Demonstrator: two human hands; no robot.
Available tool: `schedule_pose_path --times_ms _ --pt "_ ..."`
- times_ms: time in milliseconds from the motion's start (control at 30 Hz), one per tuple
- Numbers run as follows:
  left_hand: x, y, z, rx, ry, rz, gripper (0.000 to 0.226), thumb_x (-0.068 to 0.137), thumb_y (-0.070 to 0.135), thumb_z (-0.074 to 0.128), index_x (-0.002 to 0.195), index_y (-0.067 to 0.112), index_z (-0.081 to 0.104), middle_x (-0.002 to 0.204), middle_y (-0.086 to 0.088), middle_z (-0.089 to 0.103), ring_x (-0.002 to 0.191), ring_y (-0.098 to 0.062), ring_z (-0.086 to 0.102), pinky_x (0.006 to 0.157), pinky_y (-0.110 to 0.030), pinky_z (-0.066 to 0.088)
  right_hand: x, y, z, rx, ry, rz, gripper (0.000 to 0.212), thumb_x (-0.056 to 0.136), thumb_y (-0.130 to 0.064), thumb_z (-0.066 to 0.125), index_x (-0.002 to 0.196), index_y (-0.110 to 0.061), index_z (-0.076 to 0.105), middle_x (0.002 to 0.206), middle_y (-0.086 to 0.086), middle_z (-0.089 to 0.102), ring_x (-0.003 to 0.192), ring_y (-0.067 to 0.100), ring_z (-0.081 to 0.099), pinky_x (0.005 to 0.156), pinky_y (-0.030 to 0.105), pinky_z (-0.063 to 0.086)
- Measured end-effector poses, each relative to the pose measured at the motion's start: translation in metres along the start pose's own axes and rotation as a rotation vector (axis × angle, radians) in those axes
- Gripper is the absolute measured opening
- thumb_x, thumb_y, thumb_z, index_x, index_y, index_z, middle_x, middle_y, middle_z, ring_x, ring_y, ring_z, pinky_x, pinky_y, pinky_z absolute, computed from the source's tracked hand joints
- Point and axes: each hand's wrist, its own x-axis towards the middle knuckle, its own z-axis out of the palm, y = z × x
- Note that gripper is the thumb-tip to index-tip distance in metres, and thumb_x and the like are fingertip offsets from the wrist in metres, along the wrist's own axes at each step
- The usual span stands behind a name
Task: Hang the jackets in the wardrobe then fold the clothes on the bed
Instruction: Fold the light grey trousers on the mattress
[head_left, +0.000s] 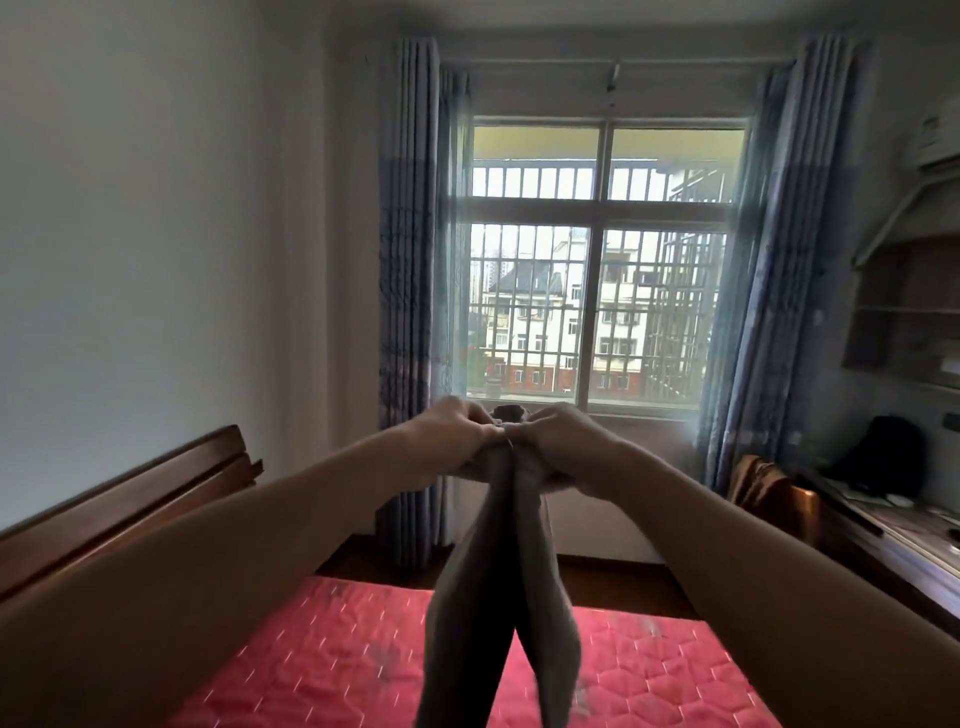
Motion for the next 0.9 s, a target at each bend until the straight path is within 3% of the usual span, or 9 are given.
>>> schedule_pose_path --times_ms 100,233,367,467,533,600,700,767,900 --pt "0.001 0.009 0.014 -0.044 0.026 -0.013 0.01 0.093 0.015 0.068 0.088 0.006 0.071 0.084 -0.014 0.074 0.078 -0.025 0.075 0.078 -0.042 0.063 -0.007 -0.01 0.005 0.146 0.028 0.063 0.028 0.094 -0.01 0.067 0.067 -0.009 0.059 0.047 0.007 0.058 0.041 0.017 0.059 0.04 0.026 0.05" --pt "-0.006 0.011 0.005 -0.155 -0.141 -0.052 0.019 0.09 0.017 0.072 0.091 -0.003 0.072 0.085 -0.015 0.074 0.078 -0.022 0.074 0.077 -0.033 0.061 -0.016 -0.01 -0.002 0.246 -0.077 0.105 0.028 0.095 0.0 0.056 0.069 -0.003 0.065 0.055 0.015 0.064 0.048 0.022 0.065 0.053 0.036 0.061" --pt "-0.015 0.011 0.002 0.089 -0.304 0.067 0.043 0.075 0.028 0.088 0.105 0.001 0.07 0.096 -0.009 0.075 0.084 -0.012 0.071 0.074 -0.021 0.056 -0.015 -0.01 0.001 0.346 -0.09 0.183 0.02 0.092 0.01 0.052 0.088 0.004 0.07 0.073 0.016 0.066 0.064 0.025 0.067 0.064 0.043 0.062" --pt "-0.017 0.006 0.006 0.373 -0.177 0.195 0.037 0.069 0.015 0.088 0.099 0.005 0.068 0.092 -0.011 0.071 0.08 -0.013 0.064 0.072 -0.029 0.056 -0.013 -0.005 0.0 0.38 -0.123 0.207 0.018 0.097 0.005 0.052 0.102 0.009 0.069 0.081 0.017 0.068 0.07 0.027 0.069 0.068 0.043 0.062" --pt "-0.017 0.0 0.005 0.442 -0.146 0.221 0.024 0.071 0.001 0.079 0.092 0.007 0.069 0.082 -0.007 0.067 0.075 -0.012 0.061 0.063 -0.022 0.051 -0.012 -0.001 -0.001 0.258 -0.081 0.17 0.014 0.096 -0.001 0.057 0.094 0.006 0.07 0.08 0.017 0.068 0.068 0.027 0.069 0.065 0.041 0.063" --pt "-0.016 -0.007 0.0 0.468 -0.173 0.2 0.024 0.073 -0.006 0.073 0.091 0.009 0.071 0.081 -0.003 0.068 0.074 -0.012 0.063 0.06 -0.016 0.048 -0.009 0.004 -0.007 -0.14 0.005 0.021 0.017 0.093 -0.011 0.061 0.082 -0.001 0.069 0.076 0.014 0.063 0.067 0.025 0.064 0.061 0.038 0.058" --pt "-0.016 -0.015 -0.008 0.51 -0.187 0.214 0.029 0.073 -0.009 0.072 0.095 0.01 0.074 0.088 -0.006 0.072 0.079 -0.013 0.067 0.064 -0.02 0.051 -0.008 0.011 -0.021 -0.901 0.062 -0.211 0.028 0.095 -0.032 0.054 0.071 -0.021 0.064 0.1 0.009 0.061 0.1 0.027 0.054 0.089 0.042 0.047" --pt "-0.013 -0.017 -0.013 0.555 -0.177 0.254 0.029 0.074 -0.009 0.07 0.095 0.011 0.074 0.09 -0.009 0.072 0.082 -0.018 0.067 0.067 -0.031 0.056 -0.01 0.018 -0.028 -1.018 0.004 -0.204 0.03 0.097 -0.039 0.049 0.077 -0.024 0.064 0.11 0.004 0.057 0.109 0.023 0.047 0.097 0.046 0.042" --pt "-0.008 -0.016 -0.024 0.645 -0.188 0.31 0.03 0.074 -0.009 0.065 0.089 0.016 0.074 0.087 -0.004 0.071 0.084 -0.019 0.067 0.07 -0.034 0.055 -0.012 0.024 -0.03 -0.867 -0.209 -0.043 0.04 0.099 -0.04 0.052 0.067 -0.016 0.059 0.075 0.002 0.059 0.068 0.017 0.051 0.059 0.029 0.041"
